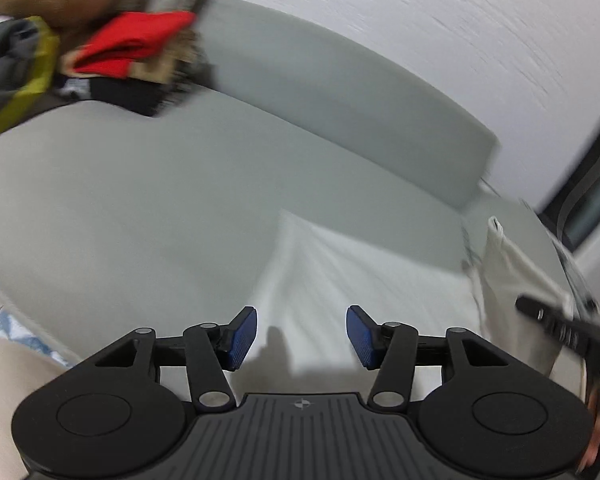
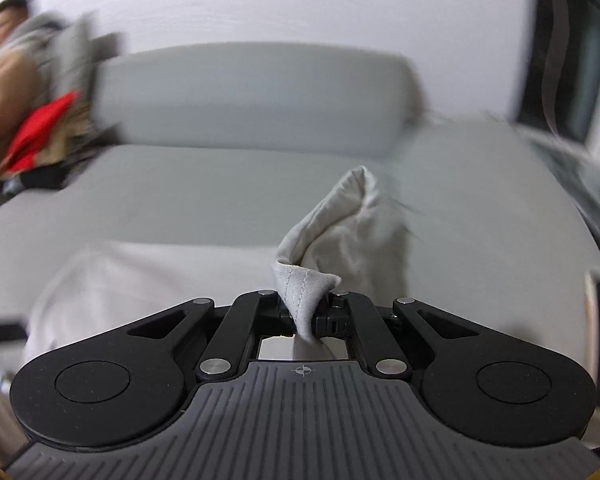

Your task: Fold clothes

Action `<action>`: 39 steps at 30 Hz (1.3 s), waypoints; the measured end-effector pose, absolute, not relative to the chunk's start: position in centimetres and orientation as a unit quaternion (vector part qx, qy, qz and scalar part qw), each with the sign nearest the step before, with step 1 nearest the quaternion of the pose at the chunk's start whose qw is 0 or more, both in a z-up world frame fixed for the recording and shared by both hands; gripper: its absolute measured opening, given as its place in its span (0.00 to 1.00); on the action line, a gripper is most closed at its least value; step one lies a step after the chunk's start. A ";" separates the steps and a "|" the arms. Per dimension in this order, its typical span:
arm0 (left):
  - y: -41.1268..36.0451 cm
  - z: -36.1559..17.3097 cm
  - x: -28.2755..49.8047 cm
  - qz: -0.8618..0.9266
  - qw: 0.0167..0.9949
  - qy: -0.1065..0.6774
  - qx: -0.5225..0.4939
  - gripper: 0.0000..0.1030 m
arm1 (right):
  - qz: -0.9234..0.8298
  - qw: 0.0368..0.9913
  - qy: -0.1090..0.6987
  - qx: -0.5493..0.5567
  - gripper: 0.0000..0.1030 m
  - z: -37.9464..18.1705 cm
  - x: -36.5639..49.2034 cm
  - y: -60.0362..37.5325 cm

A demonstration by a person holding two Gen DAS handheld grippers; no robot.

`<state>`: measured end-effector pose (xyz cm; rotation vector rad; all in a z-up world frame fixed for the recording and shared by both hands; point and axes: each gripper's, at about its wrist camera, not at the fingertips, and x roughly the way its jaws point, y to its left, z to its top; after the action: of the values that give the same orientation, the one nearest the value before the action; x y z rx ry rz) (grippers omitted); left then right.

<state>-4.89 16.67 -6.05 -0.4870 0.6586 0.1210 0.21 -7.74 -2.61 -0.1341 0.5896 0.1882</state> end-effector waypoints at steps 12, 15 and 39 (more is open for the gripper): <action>21.0 -8.2 -6.1 0.085 0.899 0.302 -0.304 0.51 | 0.201 0.900 0.361 -0.140 0.05 -8.7 -2.3 1.6; 21.1 -8.2 -5.9 0.087 0.898 0.301 -0.309 0.51 | 0.199 0.906 0.358 -0.105 0.05 -6.9 -2.3 1.4; 22.0 -8.3 -6.8 0.085 0.892 0.285 -0.340 0.51 | 0.406 0.773 0.487 0.013 0.49 -5.4 -2.3 2.3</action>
<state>-6.79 22.02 -8.32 -0.7045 0.5914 0.1761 -2.27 2.28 -5.44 0.0289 1.0541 0.8801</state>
